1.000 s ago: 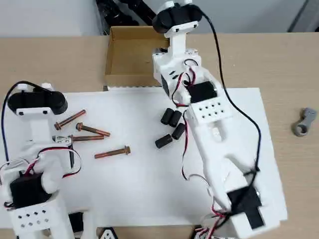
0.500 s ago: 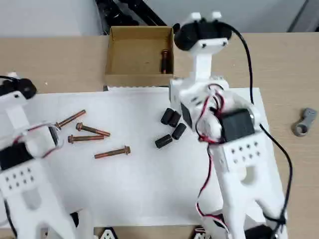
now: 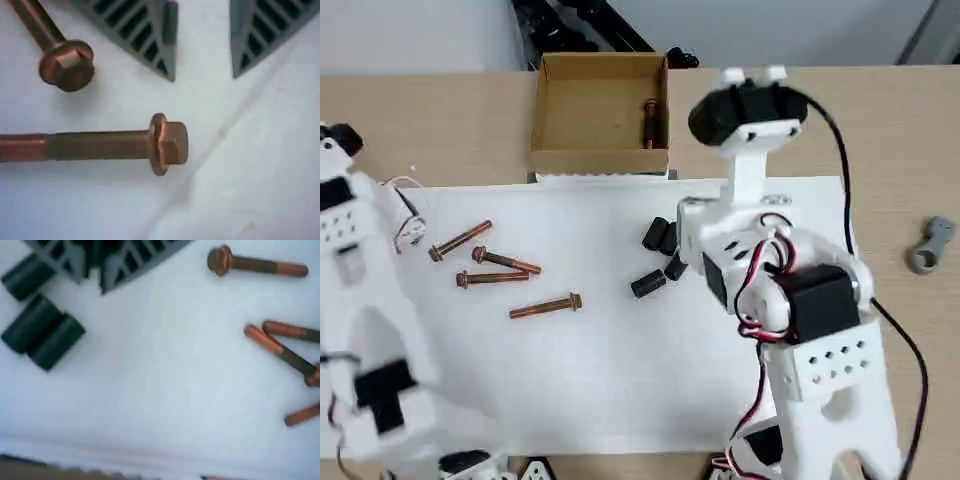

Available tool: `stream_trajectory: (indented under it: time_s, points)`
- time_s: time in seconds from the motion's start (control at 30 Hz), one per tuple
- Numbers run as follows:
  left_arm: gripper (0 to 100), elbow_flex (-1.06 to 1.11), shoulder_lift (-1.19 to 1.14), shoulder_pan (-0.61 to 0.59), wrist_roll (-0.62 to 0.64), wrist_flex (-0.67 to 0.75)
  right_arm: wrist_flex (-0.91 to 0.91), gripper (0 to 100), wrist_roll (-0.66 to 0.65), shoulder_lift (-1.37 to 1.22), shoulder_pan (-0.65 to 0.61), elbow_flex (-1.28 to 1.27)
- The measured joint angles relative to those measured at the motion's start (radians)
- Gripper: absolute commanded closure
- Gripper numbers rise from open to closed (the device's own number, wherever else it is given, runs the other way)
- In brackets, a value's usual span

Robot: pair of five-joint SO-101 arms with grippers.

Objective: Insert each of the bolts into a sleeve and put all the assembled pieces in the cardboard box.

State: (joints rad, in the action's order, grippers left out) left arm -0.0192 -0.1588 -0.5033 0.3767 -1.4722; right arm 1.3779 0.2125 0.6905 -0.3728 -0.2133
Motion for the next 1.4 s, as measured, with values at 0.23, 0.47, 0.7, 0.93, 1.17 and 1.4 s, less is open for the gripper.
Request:
stream_trajectory:
  time_s: [0.23,0.47,0.7,0.93,1.17,1.4]
  points:
    - [91,-0.293,-0.319,0.077,0.115,-0.183,0.0,98.5,0.0,0.097,0.0,-0.149]
    - [87,-0.433,-0.371,0.153,0.305,-0.255,0.0,98.5,0.0,0.17,0.0,-0.224]
    - [87,-0.434,-0.381,0.164,0.582,-0.258,0.0,98.5,0.0,0.219,0.0,-0.288]
    - [89,-0.434,-0.381,0.14,0.698,-0.258,0.0,98.5,0.0,0.227,0.0,-0.322]
    - [89,-0.419,-0.381,0.13,0.706,-0.227,-0.021,98.6,0.0,0.227,0.0,-0.322]
    - [89,-0.41,-0.381,0.126,0.706,-0.203,-0.028,98.6,0.0,0.227,0.0,-0.322]
